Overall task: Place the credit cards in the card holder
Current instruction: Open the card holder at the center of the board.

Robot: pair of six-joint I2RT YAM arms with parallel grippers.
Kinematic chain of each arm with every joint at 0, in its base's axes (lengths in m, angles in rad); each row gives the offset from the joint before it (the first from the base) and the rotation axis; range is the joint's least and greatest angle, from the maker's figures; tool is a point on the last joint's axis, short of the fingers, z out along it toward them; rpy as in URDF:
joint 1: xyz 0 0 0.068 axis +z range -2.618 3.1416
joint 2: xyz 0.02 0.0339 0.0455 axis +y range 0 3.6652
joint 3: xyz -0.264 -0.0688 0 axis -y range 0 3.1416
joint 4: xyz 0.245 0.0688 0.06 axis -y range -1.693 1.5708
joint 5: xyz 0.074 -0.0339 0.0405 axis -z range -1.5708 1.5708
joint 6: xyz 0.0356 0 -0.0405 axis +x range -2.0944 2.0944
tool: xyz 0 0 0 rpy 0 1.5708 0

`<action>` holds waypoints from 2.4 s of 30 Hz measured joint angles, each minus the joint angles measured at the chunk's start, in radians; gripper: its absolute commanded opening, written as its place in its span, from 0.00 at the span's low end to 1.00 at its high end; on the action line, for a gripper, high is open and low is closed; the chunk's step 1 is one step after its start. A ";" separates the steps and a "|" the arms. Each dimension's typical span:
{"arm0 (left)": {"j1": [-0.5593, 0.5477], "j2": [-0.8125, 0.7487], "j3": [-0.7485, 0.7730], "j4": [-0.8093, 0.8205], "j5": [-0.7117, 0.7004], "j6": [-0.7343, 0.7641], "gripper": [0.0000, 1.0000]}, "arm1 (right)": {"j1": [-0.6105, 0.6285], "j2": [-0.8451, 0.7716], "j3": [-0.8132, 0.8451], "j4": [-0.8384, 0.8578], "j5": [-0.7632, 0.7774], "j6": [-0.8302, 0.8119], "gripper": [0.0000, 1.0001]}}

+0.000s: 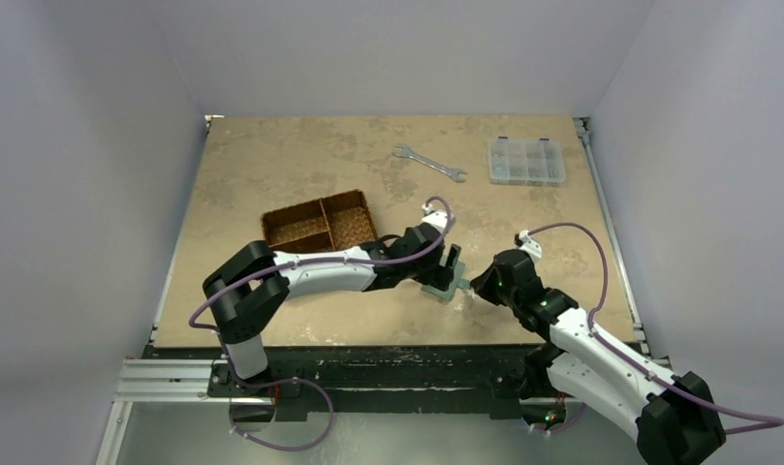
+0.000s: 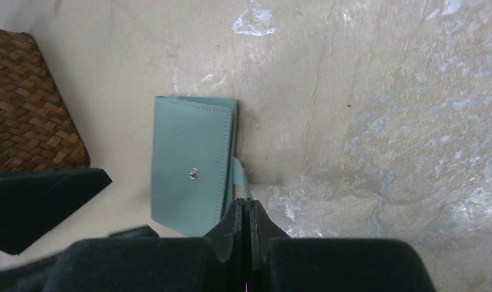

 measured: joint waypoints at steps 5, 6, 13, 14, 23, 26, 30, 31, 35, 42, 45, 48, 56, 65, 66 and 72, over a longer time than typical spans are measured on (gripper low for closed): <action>-0.122 0.066 0.138 -0.089 -0.152 0.069 0.93 | 0.000 -0.005 0.018 -0.002 -0.001 -0.018 0.00; -0.134 0.086 0.154 -0.098 -0.169 0.072 0.93 | 0.000 -0.005 0.018 -0.005 -0.003 -0.018 0.00; -0.153 0.233 0.209 -0.160 -0.256 0.074 0.91 | 0.000 -0.022 0.018 -0.011 -0.016 -0.017 0.00; -0.153 0.236 0.212 -0.160 -0.261 0.071 0.87 | 0.000 -0.024 0.018 -0.012 -0.017 -0.017 0.00; -0.112 0.115 0.106 -0.071 -0.186 0.024 0.43 | -0.001 -0.048 0.018 -0.072 0.031 0.005 0.00; -0.024 0.026 0.030 -0.033 -0.077 -0.003 0.37 | -0.006 -0.053 0.023 -0.098 0.043 0.017 0.00; 0.079 -0.008 -0.011 0.026 0.024 -0.037 0.29 | -0.016 -0.041 0.046 -0.146 0.072 0.032 0.00; 0.094 -0.008 -0.019 0.038 0.040 -0.046 0.28 | -0.020 -0.036 0.050 -0.152 0.078 0.034 0.00; 0.111 -0.008 -0.057 0.062 0.094 -0.069 0.27 | -0.045 -0.002 0.082 -0.188 0.106 0.049 0.00; 0.110 0.043 -0.067 0.160 0.243 -0.115 0.34 | -0.093 0.153 0.195 -0.225 0.138 -0.013 0.44; 0.110 0.059 -0.084 0.213 0.301 -0.142 0.43 | -0.092 0.200 0.251 -0.221 0.133 -0.090 0.62; 0.110 0.059 -0.103 0.246 0.336 -0.160 0.45 | -0.074 0.198 0.290 -0.221 0.127 -0.160 0.70; 0.110 0.059 -0.106 0.269 0.351 -0.166 0.55 | -0.058 0.217 0.340 -0.150 -0.032 -0.274 0.66; 0.110 0.042 -0.105 0.291 0.370 -0.167 0.31 | -0.158 0.267 0.299 -0.028 -0.209 -0.270 0.59; 0.110 0.042 -0.105 0.294 0.373 -0.167 0.30 | -0.168 0.264 0.289 -0.026 -0.209 -0.270 0.60; 0.110 0.042 -0.105 0.295 0.384 -0.167 0.35 | -0.175 0.248 0.270 -0.027 -0.225 -0.274 0.72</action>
